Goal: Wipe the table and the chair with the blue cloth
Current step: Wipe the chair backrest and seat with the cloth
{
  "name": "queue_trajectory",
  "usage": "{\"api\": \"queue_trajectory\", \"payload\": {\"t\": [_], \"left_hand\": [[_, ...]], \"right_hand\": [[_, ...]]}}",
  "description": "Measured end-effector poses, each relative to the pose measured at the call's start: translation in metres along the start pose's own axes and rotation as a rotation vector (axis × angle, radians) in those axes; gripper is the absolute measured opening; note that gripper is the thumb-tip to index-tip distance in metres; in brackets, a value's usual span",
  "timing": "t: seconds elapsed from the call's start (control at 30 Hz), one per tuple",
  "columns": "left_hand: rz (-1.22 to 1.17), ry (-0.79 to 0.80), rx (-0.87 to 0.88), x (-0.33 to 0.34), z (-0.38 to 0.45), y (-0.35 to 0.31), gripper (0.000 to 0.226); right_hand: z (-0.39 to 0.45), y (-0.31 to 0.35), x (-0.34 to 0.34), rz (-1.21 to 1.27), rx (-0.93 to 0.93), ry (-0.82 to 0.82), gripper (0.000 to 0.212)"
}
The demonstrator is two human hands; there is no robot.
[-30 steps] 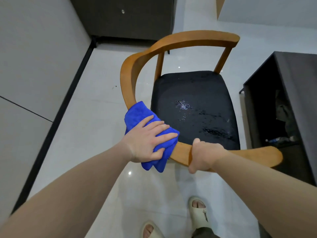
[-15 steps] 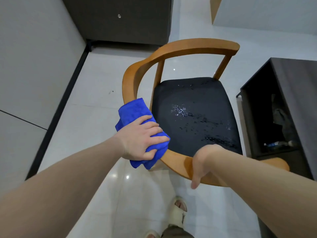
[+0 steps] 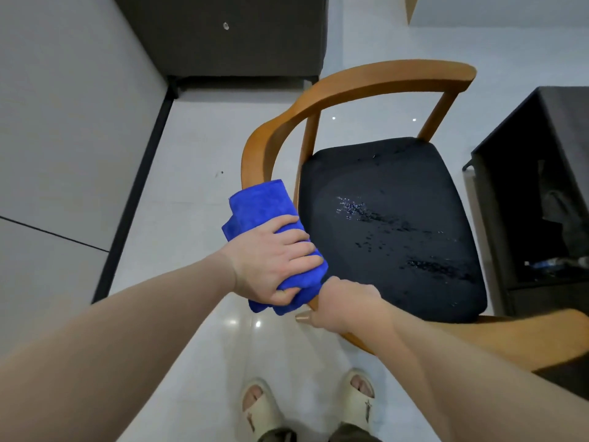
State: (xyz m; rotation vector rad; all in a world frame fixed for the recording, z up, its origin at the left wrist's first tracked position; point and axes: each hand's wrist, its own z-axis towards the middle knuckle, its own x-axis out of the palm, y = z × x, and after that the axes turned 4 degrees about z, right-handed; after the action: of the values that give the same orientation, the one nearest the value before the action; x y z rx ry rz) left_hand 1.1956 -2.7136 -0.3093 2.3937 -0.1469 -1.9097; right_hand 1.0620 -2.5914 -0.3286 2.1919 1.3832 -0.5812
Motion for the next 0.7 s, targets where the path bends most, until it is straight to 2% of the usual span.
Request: {"api": "queue_trajectory", "payload": {"t": [0.1, 0.27, 0.5, 0.63, 0.7], "left_hand": [[0.035, -0.005, 0.009, -0.009, -0.004, 0.022, 0.053], [0.056, 0.03, 0.08, -0.019, -0.006, 0.046, 0.045], [0.106, 0.041, 0.128, -0.034, -0.004, 0.065, 0.043], [0.246, 0.028, 0.045, -0.052, -0.004, 0.074, 0.045], [0.297, 0.102, -0.061, -0.055, -0.003, 0.063, 0.048]], "right_hand": [[-0.002, 0.003, -0.002, 0.049, 0.108, -0.006, 0.029], [-0.003, 0.01, -0.001, 0.093, 0.185, -0.017, 0.029], [-0.008, 0.017, -0.003, 0.136, 0.234, -0.045, 0.014], [-0.007, 0.02, -0.004, 0.152, 0.247, -0.044, 0.008], [-0.008, 0.02, -0.006, 0.144, 0.241, -0.04, 0.008]]}}
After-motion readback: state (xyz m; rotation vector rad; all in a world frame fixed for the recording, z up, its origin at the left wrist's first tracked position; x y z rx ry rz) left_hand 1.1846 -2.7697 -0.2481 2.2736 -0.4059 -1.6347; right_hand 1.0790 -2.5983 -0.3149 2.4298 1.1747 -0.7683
